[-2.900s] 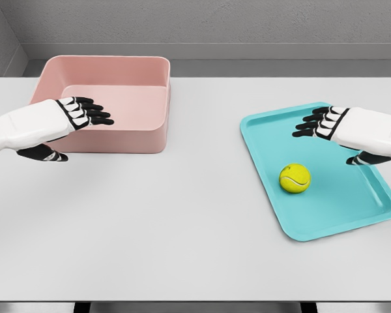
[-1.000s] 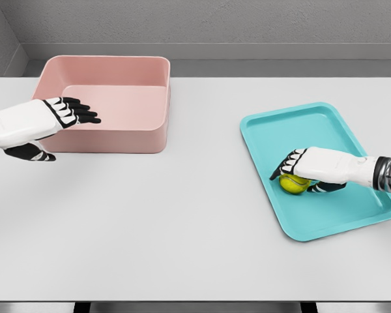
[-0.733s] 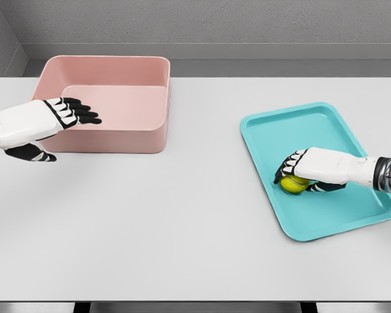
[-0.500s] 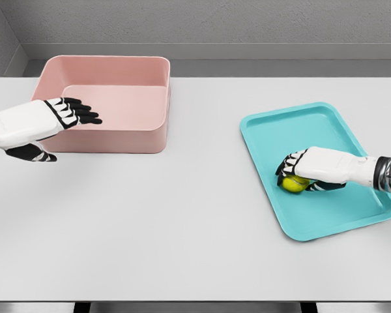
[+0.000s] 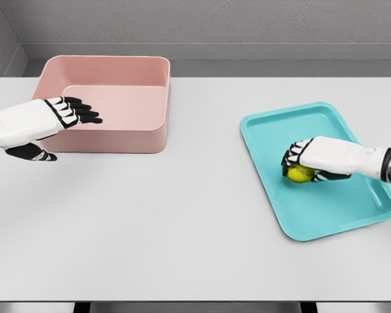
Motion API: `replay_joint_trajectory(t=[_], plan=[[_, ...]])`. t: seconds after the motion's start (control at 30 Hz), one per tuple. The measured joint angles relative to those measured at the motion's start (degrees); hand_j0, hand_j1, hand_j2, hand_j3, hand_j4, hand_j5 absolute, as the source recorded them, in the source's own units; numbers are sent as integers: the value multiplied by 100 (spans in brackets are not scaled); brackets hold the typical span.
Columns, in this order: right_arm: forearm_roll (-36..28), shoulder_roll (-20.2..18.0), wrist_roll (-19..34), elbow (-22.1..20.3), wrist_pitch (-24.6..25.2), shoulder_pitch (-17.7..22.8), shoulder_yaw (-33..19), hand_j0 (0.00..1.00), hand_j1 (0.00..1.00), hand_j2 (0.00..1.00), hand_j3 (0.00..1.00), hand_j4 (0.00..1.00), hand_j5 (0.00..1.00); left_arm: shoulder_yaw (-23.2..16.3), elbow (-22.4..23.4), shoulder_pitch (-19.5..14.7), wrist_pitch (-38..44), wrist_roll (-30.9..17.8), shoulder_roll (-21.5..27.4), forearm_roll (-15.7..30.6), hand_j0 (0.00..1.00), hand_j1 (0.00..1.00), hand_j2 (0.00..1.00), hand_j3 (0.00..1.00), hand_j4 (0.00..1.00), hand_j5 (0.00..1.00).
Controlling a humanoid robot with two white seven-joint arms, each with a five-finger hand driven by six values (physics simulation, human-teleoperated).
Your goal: Put the tennis from the blue tray into the pink basket with both arms
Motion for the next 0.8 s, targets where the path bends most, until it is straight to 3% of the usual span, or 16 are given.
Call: replay_joint_trajectory(t=[0.17,0.43,0.67,0.8], plan=[[-7,7,-1,-22,-1,-9,-204,39,39,39,39,39,39,1,-10,-9,0,0,-1,4,100,100,100,100,100,100],[-76,68,17,-247,5,-439,-314,34,34,34,34,34,34,1,-11,0,0,0,-1,-2,100,100,100,100,100,100],[-73,252,30,-654,3,-457,-269,34,34,34,34,34,34,0,-12,9,0,0,-2,-3,100,100,100,100,100,100],[-53,562,218,-836,2,-527,-224,34,34,34,34,34,34,0,-11,9,0,0,-2,-3,100,100,100,100,100,100]])
